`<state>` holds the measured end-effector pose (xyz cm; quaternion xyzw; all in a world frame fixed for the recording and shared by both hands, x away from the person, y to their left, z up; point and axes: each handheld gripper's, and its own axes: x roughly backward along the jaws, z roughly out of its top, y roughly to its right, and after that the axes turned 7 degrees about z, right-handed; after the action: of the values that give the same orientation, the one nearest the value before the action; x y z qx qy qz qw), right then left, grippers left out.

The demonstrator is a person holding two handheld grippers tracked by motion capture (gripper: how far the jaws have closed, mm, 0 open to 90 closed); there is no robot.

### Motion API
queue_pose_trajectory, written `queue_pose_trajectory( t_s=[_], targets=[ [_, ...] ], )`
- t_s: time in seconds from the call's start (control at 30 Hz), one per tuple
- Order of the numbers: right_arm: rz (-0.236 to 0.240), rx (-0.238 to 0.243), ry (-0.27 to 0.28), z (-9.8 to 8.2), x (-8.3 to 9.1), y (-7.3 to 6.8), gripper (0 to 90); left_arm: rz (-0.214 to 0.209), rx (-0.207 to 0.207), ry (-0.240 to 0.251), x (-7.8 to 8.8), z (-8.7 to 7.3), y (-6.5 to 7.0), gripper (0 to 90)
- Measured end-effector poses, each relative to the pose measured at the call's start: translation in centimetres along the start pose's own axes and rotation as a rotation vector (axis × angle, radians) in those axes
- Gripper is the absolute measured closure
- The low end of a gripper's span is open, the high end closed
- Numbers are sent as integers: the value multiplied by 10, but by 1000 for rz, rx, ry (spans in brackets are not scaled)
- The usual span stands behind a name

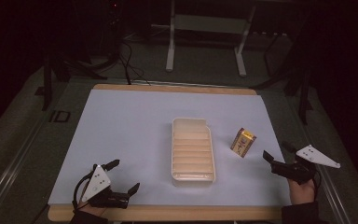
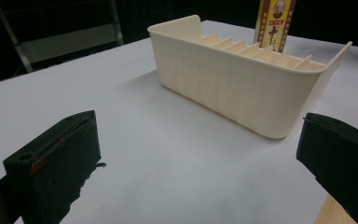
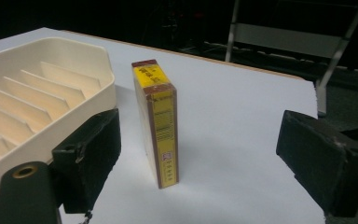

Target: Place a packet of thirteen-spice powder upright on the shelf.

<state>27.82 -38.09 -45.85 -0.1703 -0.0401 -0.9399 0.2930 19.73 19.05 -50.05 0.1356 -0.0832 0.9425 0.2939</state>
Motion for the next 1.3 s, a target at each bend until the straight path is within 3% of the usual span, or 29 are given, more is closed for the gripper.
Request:
queue_pose_trajectory(
  t_s=[0.07, 0.1, 0.13, 0.23, 0.27, 0.5, 0.57, 0.6, 0.63, 0.67, 0.7, 0.73, 0.77, 0.8, 0.87, 0.9, 1.0, 1.3],
  targets=[
    [-43, 3, 2, 0, 0, 0, 138, 4, 2, -3, 0, 0, 0, 0],
    [-43, 3, 2, 0, 0, 0, 138, 4, 2, -3, 0, 0, 0, 0],
    [-83, -19, -6, 0, 0, 3, 137, 6, 4, -5, 0, 0, 0, 0],
    [-102, -24, -9, 0, 0, 4, 137, 4, 5, -6, 0, 0, 0, 0],
    [-135, -68, -28, -1, 0, 11, 137, 3, -2, -10, 0, 1, 2, 0],
    [-175, -79, -91, 1, -7, 21, 137, 0, -16, -16, -1, 1, 4, 0],
    [-169, -87, -107, 2, -8, 22, 137, -1, -17, -20, -1, 1, 4, 0],
    [-159, -98, -156, 4, -13, 26, 137, 0, -18, -23, -1, 1, 4, 0],
    [-159, -98, -156, 4, -13, 26, 137, -1, -18, -24, -1, 1, 4, 0],
    [-139, -126, -215, 4, -17, 29, 137, 0, -20, -26, -1, 1, 5, 0],
    [-139, -126, -215, 4, -17, 29, 137, 0, -20, -26, -1, 1, 5, 0],
    [-120, -165, -271, 4, -21, 32, 137, 1, -22, -25, -1, 1, 5, 0],
    [-120, -165, -271, 4, -21, 32, 137, 1, -22, -25, -1, 1, 5, 0],
    [-91, -193, -340, 3, -25, 33, 137, 1, -24, -30, -2, 1, 6, 0],
    [-65, -202, -417, 2, -30, 34, 137, -1, -24, -32, -2, 1, 6, 0],
    [-65, -202, -417, 2, -30, 34, 137, -1, -25, -33, -2, 1, 6, 0],
    [-60, -209, -507, 0, -36, 33, 135, -5, -30, -38, -2, 1, 7, 0],
    [12, -247, -669, 3, -42, 35, 135, -8, -29, -41, -3, 1, 7, 0]
  ],
)
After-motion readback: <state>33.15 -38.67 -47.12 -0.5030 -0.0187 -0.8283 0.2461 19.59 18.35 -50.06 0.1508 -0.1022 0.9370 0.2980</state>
